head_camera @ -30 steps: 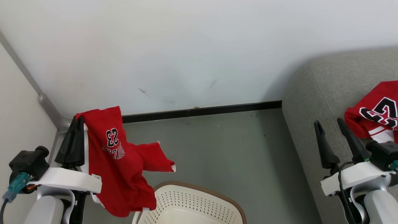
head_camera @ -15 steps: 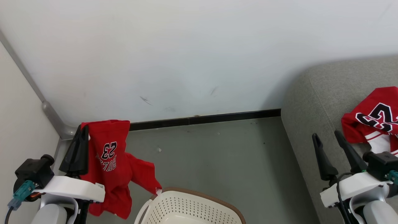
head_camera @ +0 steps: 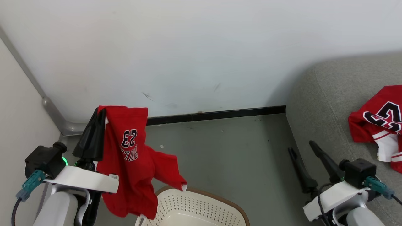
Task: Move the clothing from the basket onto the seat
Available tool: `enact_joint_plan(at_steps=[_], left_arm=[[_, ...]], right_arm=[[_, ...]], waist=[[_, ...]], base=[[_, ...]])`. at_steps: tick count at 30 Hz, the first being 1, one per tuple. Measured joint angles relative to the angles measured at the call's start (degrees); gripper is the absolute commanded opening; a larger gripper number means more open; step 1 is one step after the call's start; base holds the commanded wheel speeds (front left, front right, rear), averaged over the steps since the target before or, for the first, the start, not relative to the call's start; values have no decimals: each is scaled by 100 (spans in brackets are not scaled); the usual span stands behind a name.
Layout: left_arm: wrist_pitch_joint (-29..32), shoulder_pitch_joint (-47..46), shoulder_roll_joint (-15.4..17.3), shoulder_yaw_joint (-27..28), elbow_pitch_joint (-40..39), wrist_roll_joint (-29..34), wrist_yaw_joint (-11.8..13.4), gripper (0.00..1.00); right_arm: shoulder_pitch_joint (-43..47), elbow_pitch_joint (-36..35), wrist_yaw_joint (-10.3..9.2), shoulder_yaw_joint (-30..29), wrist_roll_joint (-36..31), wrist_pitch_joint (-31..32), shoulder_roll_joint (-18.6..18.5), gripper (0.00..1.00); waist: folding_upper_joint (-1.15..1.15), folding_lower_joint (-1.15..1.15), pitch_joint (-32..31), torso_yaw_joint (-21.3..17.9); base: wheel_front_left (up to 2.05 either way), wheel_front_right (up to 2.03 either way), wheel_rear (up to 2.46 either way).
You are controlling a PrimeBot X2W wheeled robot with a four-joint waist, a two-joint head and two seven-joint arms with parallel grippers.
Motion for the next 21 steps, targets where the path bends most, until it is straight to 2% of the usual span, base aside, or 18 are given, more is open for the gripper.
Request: enact_joint_plan(at_steps=[15, 21], left_arm=[[264, -903, -328, -813, -459, 116, -216, 0], [370, -1216, -457, -1144, -558, 221, -237, 0]], right_arm=[[-418, -59, 0, 1519, 272, 0, -75, 100], [-635, -16, 0, 1949, 360, 0, -56, 100]], waist=[[0, 0, 1, -30], [0, 0, -18, -74]], base=[[0, 0, 0], [0, 0, 0]])
